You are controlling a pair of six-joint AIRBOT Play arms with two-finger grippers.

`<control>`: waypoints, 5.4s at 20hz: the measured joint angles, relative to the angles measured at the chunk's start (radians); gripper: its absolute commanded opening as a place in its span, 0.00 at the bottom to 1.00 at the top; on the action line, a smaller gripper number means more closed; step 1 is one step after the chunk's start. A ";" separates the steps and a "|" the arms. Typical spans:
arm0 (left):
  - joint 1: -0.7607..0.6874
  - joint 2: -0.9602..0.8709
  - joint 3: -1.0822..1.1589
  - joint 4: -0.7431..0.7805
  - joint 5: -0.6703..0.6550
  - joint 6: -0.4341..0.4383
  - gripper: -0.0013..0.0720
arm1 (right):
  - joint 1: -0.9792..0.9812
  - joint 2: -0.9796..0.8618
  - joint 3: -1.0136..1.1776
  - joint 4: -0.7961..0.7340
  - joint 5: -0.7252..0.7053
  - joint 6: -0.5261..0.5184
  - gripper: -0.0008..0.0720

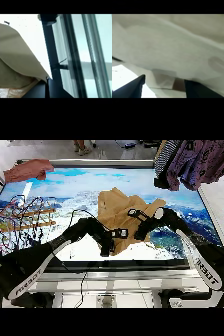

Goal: Fold the clothes and pants, and hang the long-sleeved shirts on hangers.

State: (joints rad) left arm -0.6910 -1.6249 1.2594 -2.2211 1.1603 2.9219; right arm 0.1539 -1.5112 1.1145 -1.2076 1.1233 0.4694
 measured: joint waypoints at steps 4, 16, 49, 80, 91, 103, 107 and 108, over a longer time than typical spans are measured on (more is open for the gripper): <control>0.043 0.058 0.023 0.063 -0.122 -0.111 0.05 | -0.051 0.063 0.060 0.048 0.066 0.030 0.78; 0.308 0.488 0.060 0.171 -0.280 -0.264 0.05 | -0.185 0.180 0.029 0.369 0.098 -0.058 0.79; 0.326 0.518 0.409 0.499 -0.528 -0.506 0.05 | -0.135 0.382 0.495 0.679 -0.002 0.010 0.04; 0.494 0.251 0.594 0.291 0.011 -0.806 0.45 | -0.179 0.370 0.270 0.534 0.115 0.210 0.05; 1.022 0.306 0.129 0.348 0.229 -0.998 0.45 | -0.179 0.370 0.269 0.531 0.116 0.153 0.05; 1.059 0.227 -0.137 0.434 0.087 -1.011 0.45 | -0.179 0.370 0.269 0.529 0.137 0.142 0.05; 1.059 0.166 -0.142 0.428 0.046 -1.011 0.05 | -0.179 0.370 0.269 0.529 0.141 0.142 0.05; 1.059 0.158 -0.143 0.427 0.040 -1.010 0.05 | -0.179 0.369 0.269 0.529 0.142 0.142 0.05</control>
State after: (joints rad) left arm 0.3683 -1.4670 1.1168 -1.7939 1.1999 1.9121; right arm -0.0246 -1.1419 1.3838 -0.6781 1.2648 0.6117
